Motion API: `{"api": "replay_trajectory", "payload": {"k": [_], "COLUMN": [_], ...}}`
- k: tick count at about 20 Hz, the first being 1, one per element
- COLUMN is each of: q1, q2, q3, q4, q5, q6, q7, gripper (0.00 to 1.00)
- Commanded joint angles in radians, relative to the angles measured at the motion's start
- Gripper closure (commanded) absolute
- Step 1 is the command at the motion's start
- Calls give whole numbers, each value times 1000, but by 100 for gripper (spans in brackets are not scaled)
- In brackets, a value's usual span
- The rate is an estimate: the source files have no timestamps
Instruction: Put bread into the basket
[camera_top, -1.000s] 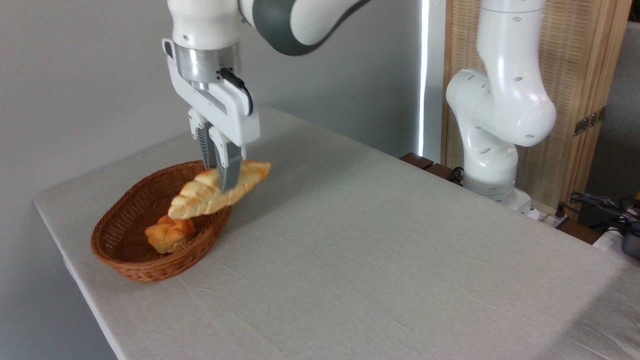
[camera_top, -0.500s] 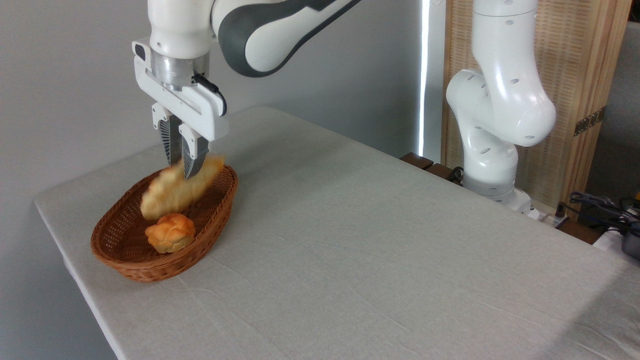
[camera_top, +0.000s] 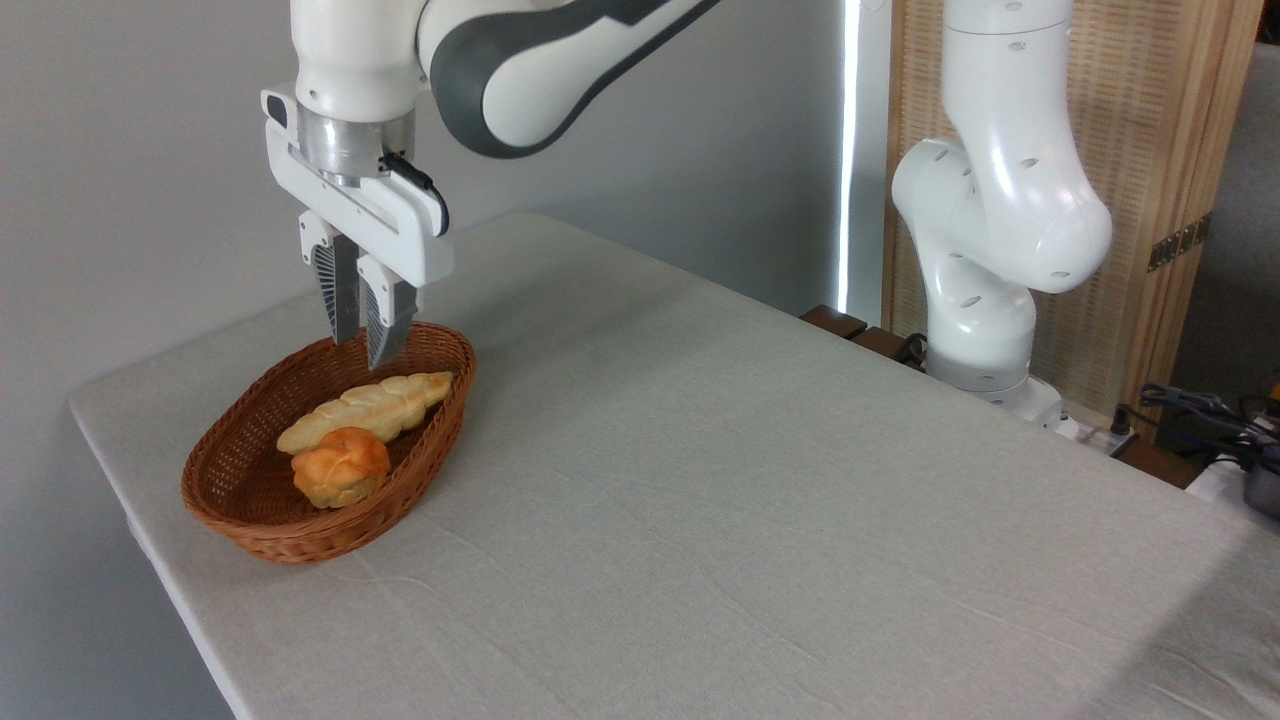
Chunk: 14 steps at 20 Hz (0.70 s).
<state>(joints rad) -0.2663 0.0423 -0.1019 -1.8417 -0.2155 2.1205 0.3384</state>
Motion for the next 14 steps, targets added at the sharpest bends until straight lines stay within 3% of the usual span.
{"api": "replay_trajectory", "payload": {"k": [1,2,7,9,14], "q1": [7,9,9,9,9], "q2": [-36,-50,-134,-165,-168], "q3": [28,34,194,250,303], "q4": [6,6,7,7,6], "q5": [175,198,202,189,189], "q6": [-161,-193,-419,-427,-430], "q7": [65,103,416,441,430], "gripper": [0,0,0,0,0]}}
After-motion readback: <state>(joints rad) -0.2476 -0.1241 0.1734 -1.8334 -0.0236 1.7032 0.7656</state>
